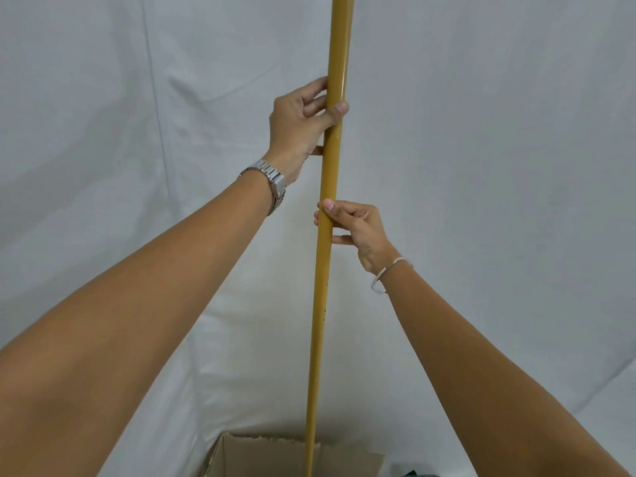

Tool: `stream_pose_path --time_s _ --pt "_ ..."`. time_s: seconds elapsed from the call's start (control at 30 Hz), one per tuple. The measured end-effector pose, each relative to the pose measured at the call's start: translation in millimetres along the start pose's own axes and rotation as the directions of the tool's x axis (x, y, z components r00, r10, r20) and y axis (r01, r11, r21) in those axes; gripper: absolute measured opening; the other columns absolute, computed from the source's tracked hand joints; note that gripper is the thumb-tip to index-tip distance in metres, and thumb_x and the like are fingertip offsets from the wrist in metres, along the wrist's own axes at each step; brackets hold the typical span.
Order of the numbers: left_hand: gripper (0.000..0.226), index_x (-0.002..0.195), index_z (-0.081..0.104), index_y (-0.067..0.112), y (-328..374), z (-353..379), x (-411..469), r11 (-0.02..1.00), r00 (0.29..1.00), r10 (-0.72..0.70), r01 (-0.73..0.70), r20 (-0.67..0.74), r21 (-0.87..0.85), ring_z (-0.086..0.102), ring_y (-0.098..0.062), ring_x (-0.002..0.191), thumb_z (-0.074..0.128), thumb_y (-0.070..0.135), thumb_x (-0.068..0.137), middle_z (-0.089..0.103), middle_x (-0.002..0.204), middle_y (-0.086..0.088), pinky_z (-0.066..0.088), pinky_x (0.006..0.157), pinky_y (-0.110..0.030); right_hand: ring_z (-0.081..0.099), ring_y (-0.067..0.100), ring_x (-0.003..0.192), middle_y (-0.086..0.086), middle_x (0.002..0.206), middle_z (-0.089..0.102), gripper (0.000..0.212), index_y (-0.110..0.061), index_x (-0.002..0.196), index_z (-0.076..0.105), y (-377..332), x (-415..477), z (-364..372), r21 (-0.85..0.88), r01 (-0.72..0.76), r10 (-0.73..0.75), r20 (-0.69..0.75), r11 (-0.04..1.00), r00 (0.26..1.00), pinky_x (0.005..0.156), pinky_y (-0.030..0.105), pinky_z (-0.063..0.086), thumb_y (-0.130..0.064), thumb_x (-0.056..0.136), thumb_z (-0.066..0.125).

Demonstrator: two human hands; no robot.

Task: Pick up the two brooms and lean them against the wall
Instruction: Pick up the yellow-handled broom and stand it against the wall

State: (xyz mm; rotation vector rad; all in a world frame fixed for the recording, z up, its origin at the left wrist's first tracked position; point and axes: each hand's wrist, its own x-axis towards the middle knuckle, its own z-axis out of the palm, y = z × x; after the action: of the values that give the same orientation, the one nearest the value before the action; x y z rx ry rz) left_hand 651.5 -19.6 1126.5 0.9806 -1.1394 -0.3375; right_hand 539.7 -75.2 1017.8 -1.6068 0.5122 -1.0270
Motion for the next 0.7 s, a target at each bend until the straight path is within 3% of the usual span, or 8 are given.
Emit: stream_pose_path --time_s 0.13,0.37,0.6,0.7 --pt "0.054 0.131 0.050 0.014 -23.3 -4.4 10.6 0.999 0.998 -0.035 0.036 0.057 -0.020 0.065 -0.018 0.099 0.069 0.017 0.081 0.065 0.122 -0.007 0.060 0.066 -0.040 0.070 0.008 0.072 0.000 0.073 0.072 0.014 -0.011 0.088 0.074 17.5 7.0 5.4 0.045 -0.012 0.015 -0.066 0.999 0.998 0.057 0.023 0.056 -0.023 0.083 0.067" --pt "0.052 0.133 0.047 0.014 -24.4 1.7 45.1 1.000 0.996 -0.007 0.008 0.093 -0.012 0.063 -0.023 0.105 0.064 0.018 0.084 0.063 0.125 -0.007 0.059 0.073 -0.045 0.069 0.010 0.071 0.008 0.079 0.070 0.026 -0.003 0.093 0.072 7.5 36.0 3.9 0.033 0.039 -0.034 -0.137 0.999 0.990 0.057 0.023 0.057 -0.025 0.080 0.069" --pt "0.052 0.129 0.052 0.014 -54.2 5.1 56.9 0.993 0.983 -0.093 0.103 0.156 -0.054 0.065 -0.020 0.099 0.069 0.017 0.080 0.065 0.121 -0.009 0.060 0.067 -0.038 0.067 0.018 0.083 0.012 0.085 0.069 0.016 -0.011 0.087 0.073 30.2 50.8 -4.1 0.037 -0.018 0.024 -0.168 0.999 0.985 0.056 0.021 0.056 -0.025 0.079 0.071" --pt "0.048 0.124 0.056 0.013 -72.4 7.8 59.0 0.983 0.985 -0.133 0.146 0.112 -0.109 0.065 -0.021 0.101 0.070 0.019 0.079 0.066 0.118 -0.009 0.060 0.069 -0.036 0.068 0.018 0.086 0.009 0.087 0.071 0.024 -0.009 0.093 0.073 41.5 58.3 -6.2 0.070 -0.057 0.069 -0.190 0.996 0.979 0.058 0.022 0.058 -0.027 0.077 0.072"
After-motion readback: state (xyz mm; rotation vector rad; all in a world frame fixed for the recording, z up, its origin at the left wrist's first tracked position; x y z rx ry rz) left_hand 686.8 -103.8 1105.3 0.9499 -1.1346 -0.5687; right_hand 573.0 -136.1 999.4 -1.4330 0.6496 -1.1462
